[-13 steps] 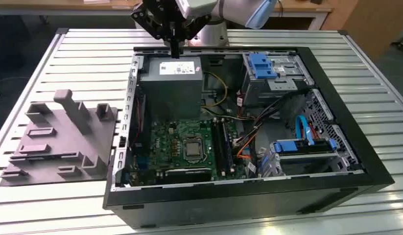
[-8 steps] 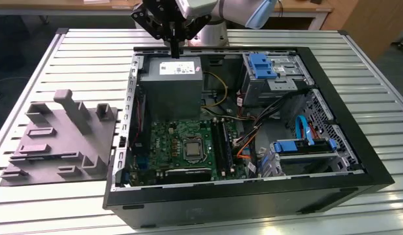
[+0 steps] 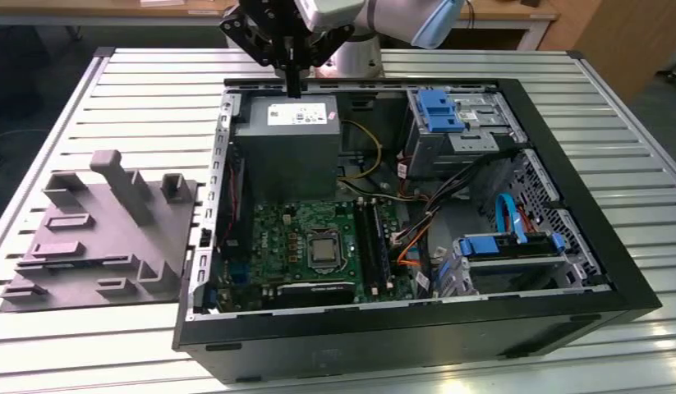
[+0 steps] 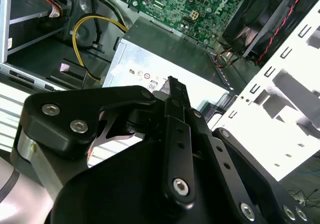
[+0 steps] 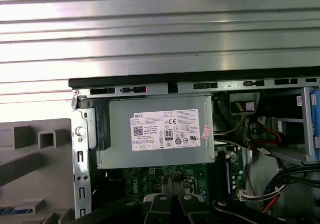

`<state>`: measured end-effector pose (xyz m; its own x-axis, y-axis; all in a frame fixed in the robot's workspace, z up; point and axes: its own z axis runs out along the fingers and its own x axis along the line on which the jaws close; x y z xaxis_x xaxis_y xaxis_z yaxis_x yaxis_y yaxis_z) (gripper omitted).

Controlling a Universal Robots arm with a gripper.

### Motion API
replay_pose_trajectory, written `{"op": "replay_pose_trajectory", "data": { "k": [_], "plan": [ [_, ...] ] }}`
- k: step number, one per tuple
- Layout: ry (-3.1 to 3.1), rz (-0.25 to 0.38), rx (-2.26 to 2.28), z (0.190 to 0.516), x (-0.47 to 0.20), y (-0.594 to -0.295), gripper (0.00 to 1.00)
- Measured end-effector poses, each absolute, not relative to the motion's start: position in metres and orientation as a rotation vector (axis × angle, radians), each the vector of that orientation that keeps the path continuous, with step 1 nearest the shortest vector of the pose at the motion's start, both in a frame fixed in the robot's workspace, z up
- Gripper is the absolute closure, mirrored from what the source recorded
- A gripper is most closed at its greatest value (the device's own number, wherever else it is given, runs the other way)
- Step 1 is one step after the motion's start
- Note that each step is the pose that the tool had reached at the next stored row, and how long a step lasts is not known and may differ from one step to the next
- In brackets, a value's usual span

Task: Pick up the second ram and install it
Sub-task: 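Reach for the second ram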

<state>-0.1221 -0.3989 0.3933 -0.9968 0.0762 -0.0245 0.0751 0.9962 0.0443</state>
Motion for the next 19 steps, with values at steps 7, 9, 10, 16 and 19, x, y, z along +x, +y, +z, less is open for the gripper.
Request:
{"op": "replay_pose_trajectory", "data": {
  "k": [7, 9, 10, 16, 19],
  "plan": [
    [3.112, 0.068, 0.118, 0.393, -0.133, -0.399, 0.90],
    [3.112, 0.068, 0.118, 0.393, -0.138, -0.399, 0.90],
    [3.111, 0.068, 0.118, 0.393, -0.140, -0.399, 0.90],
    [3.109, 0.068, 0.118, 0.393, -0.156, -0.399, 0.90],
    [3.107, 0.068, 0.117, 0.393, -0.163, -0.399, 0.90]
  ]
}}
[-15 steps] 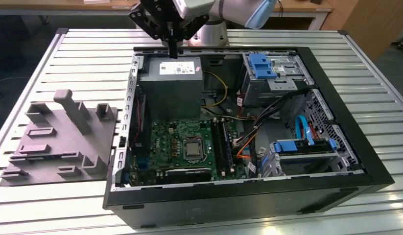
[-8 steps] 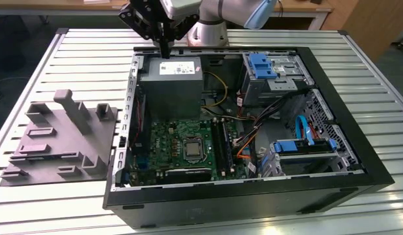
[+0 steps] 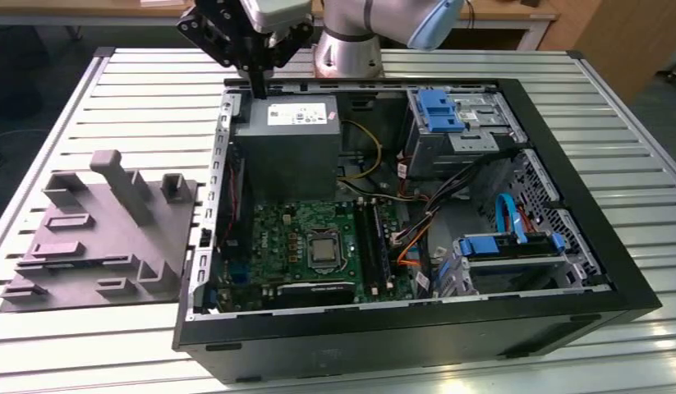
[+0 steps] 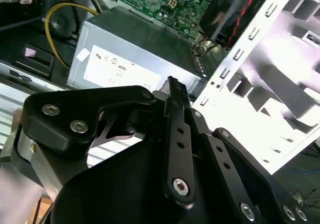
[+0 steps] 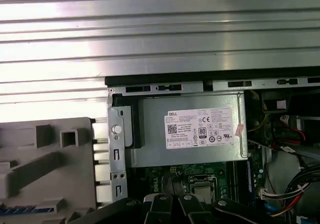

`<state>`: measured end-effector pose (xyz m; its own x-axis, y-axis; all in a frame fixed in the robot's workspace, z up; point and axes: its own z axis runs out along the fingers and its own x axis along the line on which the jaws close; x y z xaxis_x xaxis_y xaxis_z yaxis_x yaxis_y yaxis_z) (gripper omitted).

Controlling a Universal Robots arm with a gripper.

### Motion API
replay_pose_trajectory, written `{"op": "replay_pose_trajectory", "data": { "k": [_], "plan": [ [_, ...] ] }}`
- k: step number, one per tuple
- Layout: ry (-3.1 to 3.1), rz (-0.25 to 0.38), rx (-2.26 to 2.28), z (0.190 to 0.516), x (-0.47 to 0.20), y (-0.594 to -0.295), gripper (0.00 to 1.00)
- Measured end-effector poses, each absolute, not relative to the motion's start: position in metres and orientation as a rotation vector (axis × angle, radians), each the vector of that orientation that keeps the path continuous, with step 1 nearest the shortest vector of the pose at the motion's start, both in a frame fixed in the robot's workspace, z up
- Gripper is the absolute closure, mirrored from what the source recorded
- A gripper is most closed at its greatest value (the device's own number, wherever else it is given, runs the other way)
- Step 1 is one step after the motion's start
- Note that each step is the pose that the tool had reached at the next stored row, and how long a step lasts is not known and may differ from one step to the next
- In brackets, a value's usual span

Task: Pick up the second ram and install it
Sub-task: 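Reach for the second ram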

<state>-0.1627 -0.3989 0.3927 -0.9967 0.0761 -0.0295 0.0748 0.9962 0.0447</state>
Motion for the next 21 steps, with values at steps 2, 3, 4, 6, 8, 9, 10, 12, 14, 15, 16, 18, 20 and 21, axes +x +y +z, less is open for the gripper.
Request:
{"op": "replay_pose_trajectory", "data": {
  "k": [2, 3, 4, 6, 8, 9, 10, 12, 14, 15, 16, 18, 20, 21],
  "plan": [
    [3.106, 0.068, 0.118, 0.392, -0.168, -0.399, 0.90],
    [3.106, 0.068, 0.118, 0.392, -0.170, -0.399, 0.90],
    [3.105, 0.068, 0.117, 0.392, -0.173, -0.399, 0.90],
    [3.103, 0.068, 0.117, 0.392, -0.179, -0.399, 0.90],
    [3.101, 0.068, 0.117, 0.392, -0.186, -0.399, 0.90],
    [3.100, 0.068, 0.117, 0.392, -0.189, -0.399, 0.90],
    [3.100, 0.068, 0.117, 0.391, -0.192, -0.399, 0.90],
    [3.099, 0.068, 0.117, 0.391, -0.196, -0.399, 0.90],
    [3.098, 0.068, 0.117, 0.391, -0.200, -0.399, 0.90],
    [3.098, 0.068, 0.117, 0.391, -0.202, -0.399, 0.90],
    [3.098, 0.068, 0.117, 0.391, -0.203, -0.399, 0.90],
    [3.097, 0.068, 0.117, 0.391, -0.208, -0.399, 0.90],
    [3.096, 0.068, 0.117, 0.391, -0.214, -0.399, 0.90],
    [3.095, 0.068, 0.117, 0.391, -0.216, -0.399, 0.90]
  ]
}}
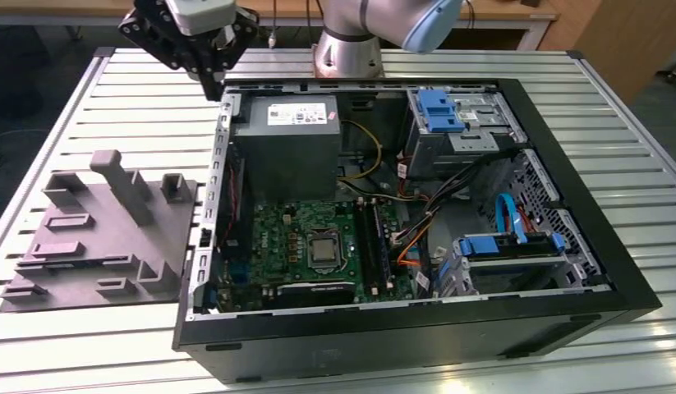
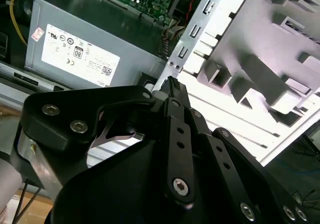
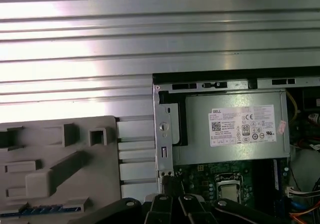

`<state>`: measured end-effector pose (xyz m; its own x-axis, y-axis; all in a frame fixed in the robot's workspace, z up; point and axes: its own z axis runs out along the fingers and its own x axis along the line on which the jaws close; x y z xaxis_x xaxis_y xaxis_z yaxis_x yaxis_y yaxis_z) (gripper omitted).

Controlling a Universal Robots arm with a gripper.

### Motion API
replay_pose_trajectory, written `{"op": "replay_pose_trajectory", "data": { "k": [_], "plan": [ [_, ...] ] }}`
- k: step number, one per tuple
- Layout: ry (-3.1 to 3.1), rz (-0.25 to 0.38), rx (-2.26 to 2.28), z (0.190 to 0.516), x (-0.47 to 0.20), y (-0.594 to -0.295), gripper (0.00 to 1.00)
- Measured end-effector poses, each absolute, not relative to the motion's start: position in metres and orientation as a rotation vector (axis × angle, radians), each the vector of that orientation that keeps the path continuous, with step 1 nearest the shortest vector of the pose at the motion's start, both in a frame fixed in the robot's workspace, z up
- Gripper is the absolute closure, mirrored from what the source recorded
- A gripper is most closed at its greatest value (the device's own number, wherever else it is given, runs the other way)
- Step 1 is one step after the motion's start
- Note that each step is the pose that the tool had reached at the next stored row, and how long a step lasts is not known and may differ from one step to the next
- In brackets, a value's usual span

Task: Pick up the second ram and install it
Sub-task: 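Reach for the second ram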

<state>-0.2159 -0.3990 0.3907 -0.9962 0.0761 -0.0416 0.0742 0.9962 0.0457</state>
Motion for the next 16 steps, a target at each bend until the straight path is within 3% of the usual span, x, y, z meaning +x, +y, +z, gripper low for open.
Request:
{"op": "replay_pose_trajectory", "data": {
  "k": [16],
  "plan": [
    [3.090, 0.068, 0.116, 0.389, -0.256, -0.399, 0.90]
  ]
}}
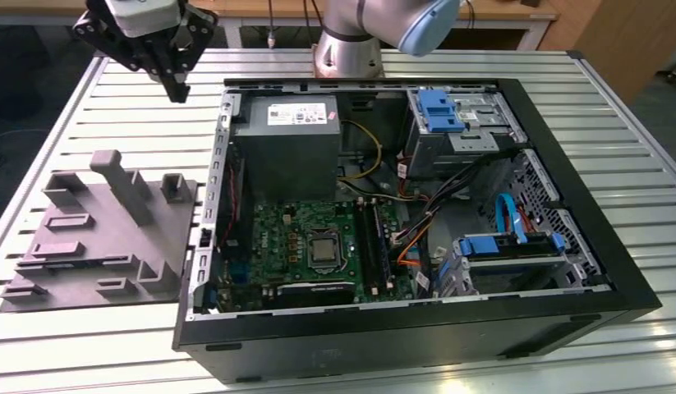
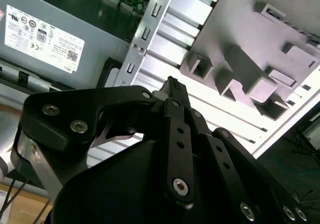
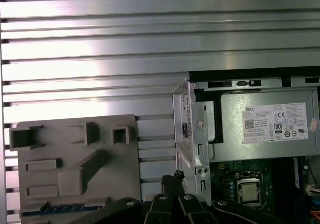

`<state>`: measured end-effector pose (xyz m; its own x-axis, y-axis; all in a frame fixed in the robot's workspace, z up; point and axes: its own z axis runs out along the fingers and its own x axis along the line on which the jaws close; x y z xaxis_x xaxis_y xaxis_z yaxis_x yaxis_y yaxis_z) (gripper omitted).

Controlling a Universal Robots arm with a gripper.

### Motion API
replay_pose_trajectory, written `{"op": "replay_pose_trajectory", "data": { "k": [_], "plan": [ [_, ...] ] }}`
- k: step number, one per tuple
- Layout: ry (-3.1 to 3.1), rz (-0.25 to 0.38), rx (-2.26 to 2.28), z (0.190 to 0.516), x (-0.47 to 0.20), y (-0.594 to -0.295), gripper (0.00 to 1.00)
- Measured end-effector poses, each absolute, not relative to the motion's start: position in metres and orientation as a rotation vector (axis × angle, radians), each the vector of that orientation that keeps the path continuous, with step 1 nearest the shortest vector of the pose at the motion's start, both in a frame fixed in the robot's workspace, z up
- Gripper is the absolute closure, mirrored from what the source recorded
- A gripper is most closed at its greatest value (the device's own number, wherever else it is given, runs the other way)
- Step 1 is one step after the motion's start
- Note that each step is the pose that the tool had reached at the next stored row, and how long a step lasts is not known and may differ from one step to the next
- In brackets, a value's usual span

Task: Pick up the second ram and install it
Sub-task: 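Reach for the second ram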

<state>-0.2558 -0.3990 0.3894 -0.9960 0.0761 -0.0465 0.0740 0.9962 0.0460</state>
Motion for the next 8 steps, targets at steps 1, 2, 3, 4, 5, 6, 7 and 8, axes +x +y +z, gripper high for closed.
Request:
{"op": "replay_pose_trajectory", "data": {
  "k": [1, 2, 3, 4, 5, 6, 7, 8],
  "plan": [
    [3.090, 0.068, 0.116, 0.389, -0.258, -0.399, 0.90],
    [3.090, 0.069, 0.117, 0.389, -0.260, -0.399, 0.90],
    [3.090, 0.068, 0.116, 0.389, -0.262, -0.399, 0.90],
    [3.090, 0.068, 0.116, 0.389, -0.265, -0.399, 0.90],
    [3.089, 0.069, 0.116, 0.389, -0.267, -0.399, 0.90],
    [3.089, 0.069, 0.116, 0.389, -0.269, -0.399, 0.90],
    [3.088, 0.069, 0.116, 0.389, -0.272, -0.399, 0.90],
    [3.087, 0.069, 0.116, 0.389, -0.274, -0.399, 0.90]
  ]
}}
